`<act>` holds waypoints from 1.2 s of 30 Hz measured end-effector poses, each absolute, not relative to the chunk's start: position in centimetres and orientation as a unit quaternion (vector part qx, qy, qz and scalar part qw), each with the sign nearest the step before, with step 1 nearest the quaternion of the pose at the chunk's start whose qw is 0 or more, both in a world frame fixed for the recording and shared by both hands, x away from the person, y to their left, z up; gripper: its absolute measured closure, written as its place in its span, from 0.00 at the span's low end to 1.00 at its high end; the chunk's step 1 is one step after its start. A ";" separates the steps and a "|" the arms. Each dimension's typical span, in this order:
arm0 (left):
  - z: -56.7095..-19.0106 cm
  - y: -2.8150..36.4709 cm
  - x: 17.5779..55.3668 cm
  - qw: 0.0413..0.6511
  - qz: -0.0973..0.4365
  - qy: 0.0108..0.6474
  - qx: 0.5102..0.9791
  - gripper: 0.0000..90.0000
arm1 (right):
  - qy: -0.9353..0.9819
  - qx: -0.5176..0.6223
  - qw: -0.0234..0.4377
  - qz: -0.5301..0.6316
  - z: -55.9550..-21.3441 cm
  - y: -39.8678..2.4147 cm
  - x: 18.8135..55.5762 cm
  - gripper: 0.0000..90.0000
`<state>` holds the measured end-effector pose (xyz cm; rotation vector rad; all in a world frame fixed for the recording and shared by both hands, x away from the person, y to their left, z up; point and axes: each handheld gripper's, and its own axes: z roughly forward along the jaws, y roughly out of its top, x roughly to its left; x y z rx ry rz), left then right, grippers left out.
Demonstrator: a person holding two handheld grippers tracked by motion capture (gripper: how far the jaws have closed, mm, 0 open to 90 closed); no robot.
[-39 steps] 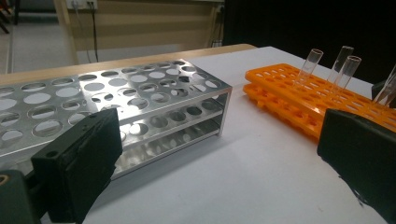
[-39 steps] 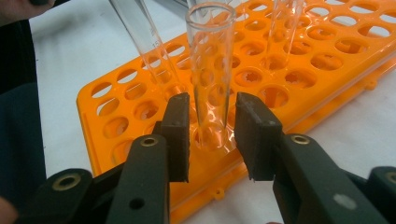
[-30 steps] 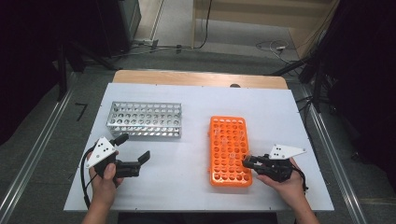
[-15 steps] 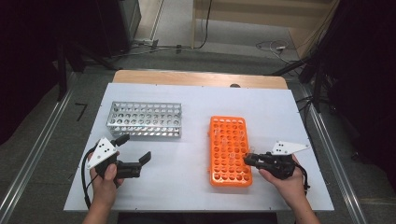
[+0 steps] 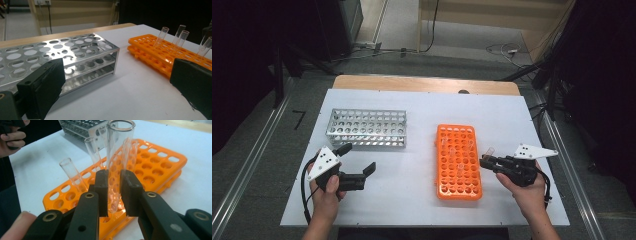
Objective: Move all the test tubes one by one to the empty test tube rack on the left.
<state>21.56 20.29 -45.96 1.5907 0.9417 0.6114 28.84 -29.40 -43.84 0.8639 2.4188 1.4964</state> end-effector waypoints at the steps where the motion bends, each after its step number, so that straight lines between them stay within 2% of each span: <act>1: -45.9 20.2 21.5 0.563 0.259 0.399 0.675 0.00 | 0.810 0.288 0.087 0.504 -43.6 -29.4 28.8 0.82; 8: -45.3 19.6 21.3 0.564 0.260 0.389 0.680 0.00 | 0.800 0.290 0.099 0.516 -41.7 -29.2 28.3 0.82; 22: -43.9 18.4 20.9 0.576 0.241 0.370 0.687 0.00 | 0.780 0.279 0.091 0.553 -38.4 -27.0 27.1 0.82; 36: -42.6 16.8 20.3 0.581 0.226 0.349 0.699 0.00 | 0.795 0.234 0.058 0.557 -38.2 -22.8 26.0 0.82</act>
